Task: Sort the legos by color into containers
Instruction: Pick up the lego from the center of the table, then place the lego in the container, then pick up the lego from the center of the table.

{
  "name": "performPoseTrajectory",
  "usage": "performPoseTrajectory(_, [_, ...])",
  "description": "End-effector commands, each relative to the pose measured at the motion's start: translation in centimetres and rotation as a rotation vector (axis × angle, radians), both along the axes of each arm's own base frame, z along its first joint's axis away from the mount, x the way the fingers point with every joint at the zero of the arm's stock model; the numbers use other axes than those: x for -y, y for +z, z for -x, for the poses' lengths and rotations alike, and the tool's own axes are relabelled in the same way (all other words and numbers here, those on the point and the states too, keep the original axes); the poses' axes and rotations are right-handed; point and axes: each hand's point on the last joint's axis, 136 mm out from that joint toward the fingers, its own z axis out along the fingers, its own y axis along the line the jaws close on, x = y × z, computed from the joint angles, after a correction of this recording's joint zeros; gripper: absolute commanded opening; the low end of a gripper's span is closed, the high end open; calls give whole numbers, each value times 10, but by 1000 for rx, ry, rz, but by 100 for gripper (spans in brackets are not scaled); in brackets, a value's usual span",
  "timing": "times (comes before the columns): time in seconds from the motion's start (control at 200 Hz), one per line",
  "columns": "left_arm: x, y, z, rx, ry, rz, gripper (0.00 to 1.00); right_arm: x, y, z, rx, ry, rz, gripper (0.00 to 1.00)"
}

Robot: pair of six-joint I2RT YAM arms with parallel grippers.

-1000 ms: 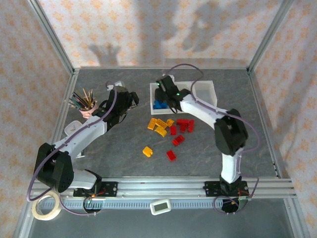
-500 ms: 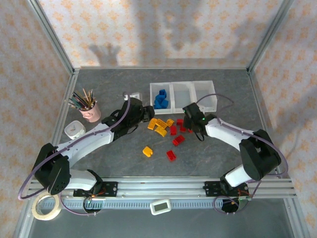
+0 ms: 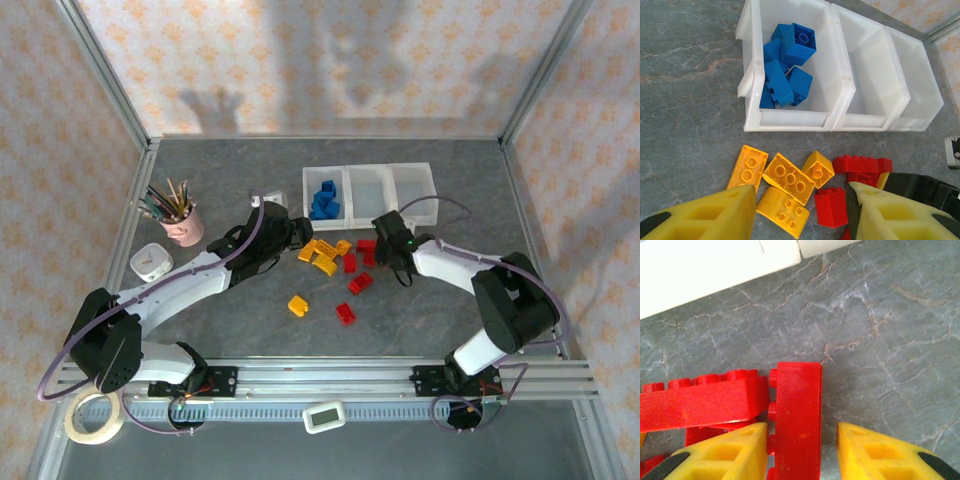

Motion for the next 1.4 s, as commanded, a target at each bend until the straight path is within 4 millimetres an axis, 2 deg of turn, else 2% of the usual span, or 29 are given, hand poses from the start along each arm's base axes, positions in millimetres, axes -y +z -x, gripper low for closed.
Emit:
performPoseTrajectory(0.0, [5, 11, -2, 30, 2, 27, 52, 2, -3, -5, 8, 6, 11, 34])
performPoseTrajectory(0.115, [6, 11, -2, 26, -4, 25, 52, 1, -2, -6, 6, 18, 16, 28])
performPoseTrajectory(0.21, [7, 13, -3, 30, -6, 30, 53, 3, 7, -8, 22, 16, 26, 23])
performPoseTrajectory(0.275, [8, 16, -3, 34, -6, 33, 53, 5, 17, -10, 36, 12, 39, 20])
performPoseTrajectory(0.4, [8, 27, -6, 57, -6, 39, 54, 3, 53, -20, 111, 23, 29, 19])
performPoseTrajectory(0.531, [5, 43, -14, 98, 25, 33, 56, -8, 82, -42, 166, 47, 33, 18])
performPoseTrajectory(0.641, [2, 50, -23, 115, 58, 15, 57, -17, 85, -69, 187, 61, 32, 18])
performPoseTrajectory(0.746, [-2, 54, -30, 125, 87, 4, 57, -24, 83, -103, 192, 63, 49, 19])
performPoseTrajectory(0.801, [-2, 54, -32, 129, 97, 6, 58, -30, 84, -120, 212, 72, 61, 23])
performPoseTrajectory(0.876, [-3, 53, -35, 124, 100, -1, 59, -33, 79, -138, 209, 73, 73, 34])
performPoseTrajectory(0.926, [-4, 51, -36, 116, 102, -8, 59, -33, 77, -147, 195, 70, 83, 38])
performPoseTrajectory(0.971, [-4, 50, -36, 110, 100, -16, 59, -35, 80, -150, 191, 72, 85, 46])
performPoseTrajectory(1.051, [-4, 48, -34, 103, 92, -30, 60, -41, 91, -142, 193, 92, 33, 52])
performPoseTrajectory(1.146, [-5, 43, -28, 85, 74, -33, 61, -41, 93, -115, 185, 99, -15, 54])
performPoseTrajectory(1.221, [-1, 37, -20, 72, 42, -15, 61, -38, 81, -88, 138, 88, -41, 57])
performPoseTrajectory(1.286, [0, 31, -13, 55, 29, -10, 62, -40, 64, -60, 94, 95, -48, 61])
performPoseTrajectory(1.396, [-2, 24, -2, 39, 25, -1, 62, -41, 39, -24, 43, 89, -37, 65])
